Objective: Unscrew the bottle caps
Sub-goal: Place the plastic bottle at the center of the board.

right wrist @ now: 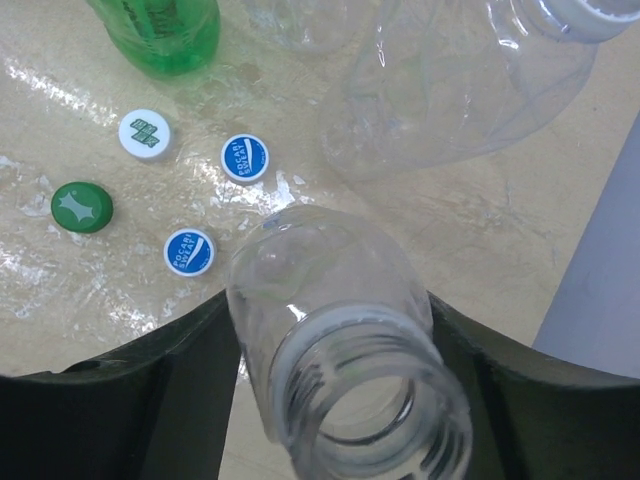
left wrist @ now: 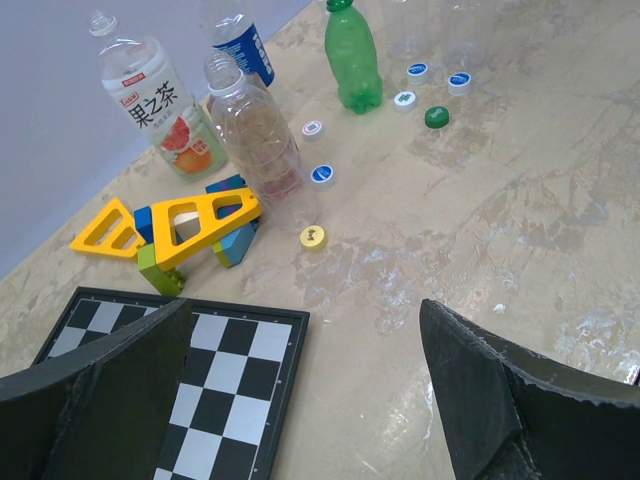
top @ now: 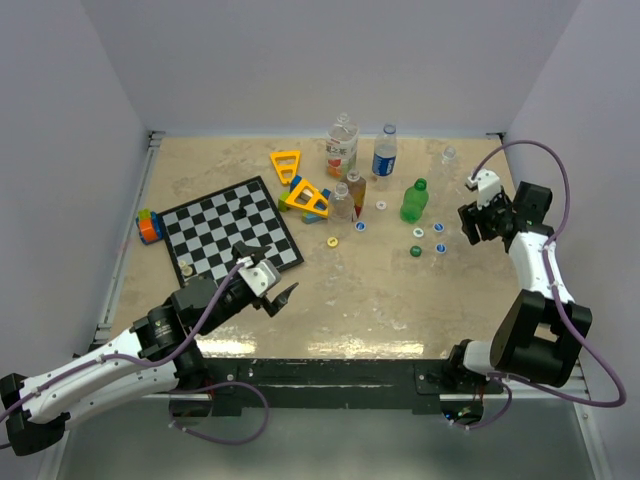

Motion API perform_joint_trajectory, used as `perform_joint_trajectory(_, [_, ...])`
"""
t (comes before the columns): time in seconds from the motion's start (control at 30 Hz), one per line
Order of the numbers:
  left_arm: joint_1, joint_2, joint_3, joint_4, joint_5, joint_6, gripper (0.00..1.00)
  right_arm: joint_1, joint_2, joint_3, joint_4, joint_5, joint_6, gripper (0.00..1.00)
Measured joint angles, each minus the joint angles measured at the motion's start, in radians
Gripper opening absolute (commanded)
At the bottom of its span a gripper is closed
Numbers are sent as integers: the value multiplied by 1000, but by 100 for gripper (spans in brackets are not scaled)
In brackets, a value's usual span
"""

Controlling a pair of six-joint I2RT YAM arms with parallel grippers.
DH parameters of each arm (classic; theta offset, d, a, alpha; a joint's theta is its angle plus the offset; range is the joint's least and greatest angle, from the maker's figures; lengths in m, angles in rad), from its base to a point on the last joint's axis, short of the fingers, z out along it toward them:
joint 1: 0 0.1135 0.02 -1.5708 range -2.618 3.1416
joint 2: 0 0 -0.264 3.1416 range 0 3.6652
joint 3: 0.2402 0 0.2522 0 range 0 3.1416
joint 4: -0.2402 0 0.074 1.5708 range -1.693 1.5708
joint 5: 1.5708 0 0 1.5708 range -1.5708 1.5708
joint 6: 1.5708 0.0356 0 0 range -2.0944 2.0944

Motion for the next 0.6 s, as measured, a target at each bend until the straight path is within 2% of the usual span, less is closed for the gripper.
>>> perform_joint_trajectory(0.17, [0,0,0,0,0,0,100,0,0,1,-9,-4,-13,74])
perform_joint_trajectory(0.33, [0,0,0,0,0,1,100,0,-2,13,-38,-19,-17,87])
perform_joint_trajectory(0.6, [0,0,0,0,0,1,100,-1,-66,74,-81,-19,-19,88])
